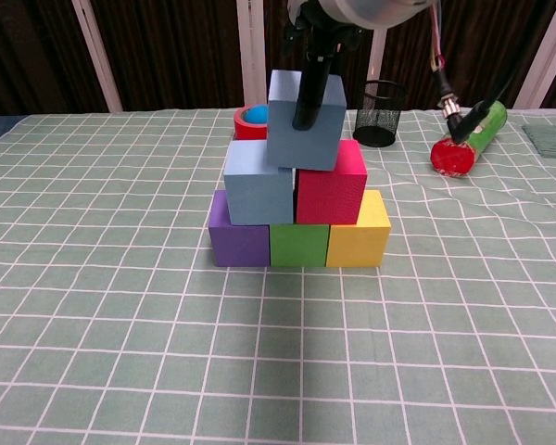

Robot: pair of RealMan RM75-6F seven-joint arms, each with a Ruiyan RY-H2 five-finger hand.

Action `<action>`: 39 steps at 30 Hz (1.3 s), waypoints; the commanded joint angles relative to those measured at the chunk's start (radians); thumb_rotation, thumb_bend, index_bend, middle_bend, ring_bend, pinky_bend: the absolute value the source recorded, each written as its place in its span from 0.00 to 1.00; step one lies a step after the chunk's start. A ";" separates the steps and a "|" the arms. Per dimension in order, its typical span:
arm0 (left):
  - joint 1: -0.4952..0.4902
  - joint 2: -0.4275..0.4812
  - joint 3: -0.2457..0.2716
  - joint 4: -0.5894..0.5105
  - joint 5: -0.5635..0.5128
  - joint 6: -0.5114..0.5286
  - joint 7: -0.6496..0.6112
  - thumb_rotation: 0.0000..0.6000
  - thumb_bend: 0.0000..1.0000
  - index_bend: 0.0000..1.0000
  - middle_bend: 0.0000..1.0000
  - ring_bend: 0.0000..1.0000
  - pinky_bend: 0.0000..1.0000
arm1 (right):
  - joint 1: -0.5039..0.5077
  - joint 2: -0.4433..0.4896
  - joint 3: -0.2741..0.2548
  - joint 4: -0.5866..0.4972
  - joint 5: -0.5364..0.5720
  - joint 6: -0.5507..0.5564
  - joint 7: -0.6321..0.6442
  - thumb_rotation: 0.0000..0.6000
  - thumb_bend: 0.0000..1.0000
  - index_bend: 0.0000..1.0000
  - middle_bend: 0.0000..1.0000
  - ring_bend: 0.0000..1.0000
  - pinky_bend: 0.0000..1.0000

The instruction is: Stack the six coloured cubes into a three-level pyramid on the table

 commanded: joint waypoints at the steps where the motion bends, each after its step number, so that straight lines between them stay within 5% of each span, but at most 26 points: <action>1: 0.000 0.000 0.000 -0.001 0.001 0.000 0.001 1.00 0.07 0.00 0.04 0.01 0.05 | -0.001 -0.001 0.001 0.004 -0.003 0.001 -0.004 1.00 0.32 0.00 0.43 0.27 0.00; 39: -0.002 0.003 -0.001 0.001 -0.001 -0.008 -0.009 1.00 0.07 0.00 0.04 0.01 0.05 | -0.002 -0.046 0.023 0.024 -0.008 0.018 -0.036 1.00 0.32 0.00 0.43 0.27 0.00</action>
